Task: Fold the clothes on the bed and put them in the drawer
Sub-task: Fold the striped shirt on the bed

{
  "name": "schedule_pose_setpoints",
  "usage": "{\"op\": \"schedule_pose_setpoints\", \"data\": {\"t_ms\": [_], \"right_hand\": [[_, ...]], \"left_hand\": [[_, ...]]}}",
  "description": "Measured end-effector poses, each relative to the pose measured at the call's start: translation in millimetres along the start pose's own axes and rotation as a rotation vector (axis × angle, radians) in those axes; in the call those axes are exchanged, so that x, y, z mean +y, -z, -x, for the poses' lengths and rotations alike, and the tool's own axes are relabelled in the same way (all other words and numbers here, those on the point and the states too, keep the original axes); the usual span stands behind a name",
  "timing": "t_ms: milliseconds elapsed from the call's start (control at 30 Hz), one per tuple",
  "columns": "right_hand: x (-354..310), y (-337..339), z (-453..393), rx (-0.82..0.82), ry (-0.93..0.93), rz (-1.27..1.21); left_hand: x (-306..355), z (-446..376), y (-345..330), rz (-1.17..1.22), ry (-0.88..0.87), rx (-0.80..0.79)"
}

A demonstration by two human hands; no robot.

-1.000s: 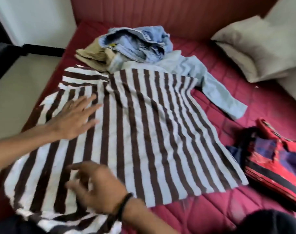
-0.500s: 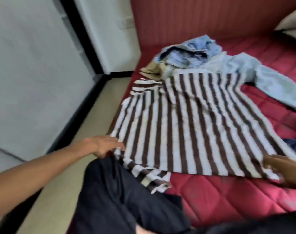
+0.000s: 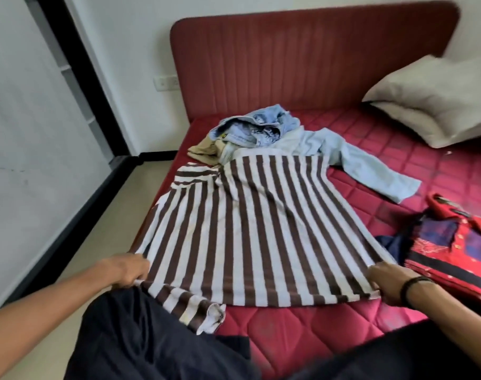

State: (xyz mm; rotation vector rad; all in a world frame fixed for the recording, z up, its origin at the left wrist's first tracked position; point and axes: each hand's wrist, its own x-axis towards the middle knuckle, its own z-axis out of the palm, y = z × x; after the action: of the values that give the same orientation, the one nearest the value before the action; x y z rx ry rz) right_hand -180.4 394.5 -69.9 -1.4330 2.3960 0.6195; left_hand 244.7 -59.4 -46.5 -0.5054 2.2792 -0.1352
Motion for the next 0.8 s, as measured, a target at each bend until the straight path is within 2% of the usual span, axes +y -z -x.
{"op": "schedule_pose_setpoints", "data": {"t_ms": [67,233,333,500,567,633,800], "right_hand": [[4,6,3,0.090,-0.052,-0.086],[26,39,-22,0.368,-0.175,-0.470],[40,55,-49,0.477,-0.264,-0.586],[47,71,-128,0.534,-0.317,-0.588],[48,68,-156,0.543,-0.299,-0.549],[49,61,-180,0.529,-0.273,-0.470],[75,41,-193,0.605,-0.186,-0.143]], "left_hand": [[-8,-2,-7,0.090,-0.032,-0.068],[-58,10,2,0.629,-0.123,0.004],[-77,1,-1,0.945,-0.048,0.206],[-85,-73,-27,1.277,0.275,0.672],[-74,-96,-36,1.239,0.375,0.806],[-60,-106,-39,1.089,0.455,0.883],[-39,-119,-50,0.841,0.463,0.997]]}}
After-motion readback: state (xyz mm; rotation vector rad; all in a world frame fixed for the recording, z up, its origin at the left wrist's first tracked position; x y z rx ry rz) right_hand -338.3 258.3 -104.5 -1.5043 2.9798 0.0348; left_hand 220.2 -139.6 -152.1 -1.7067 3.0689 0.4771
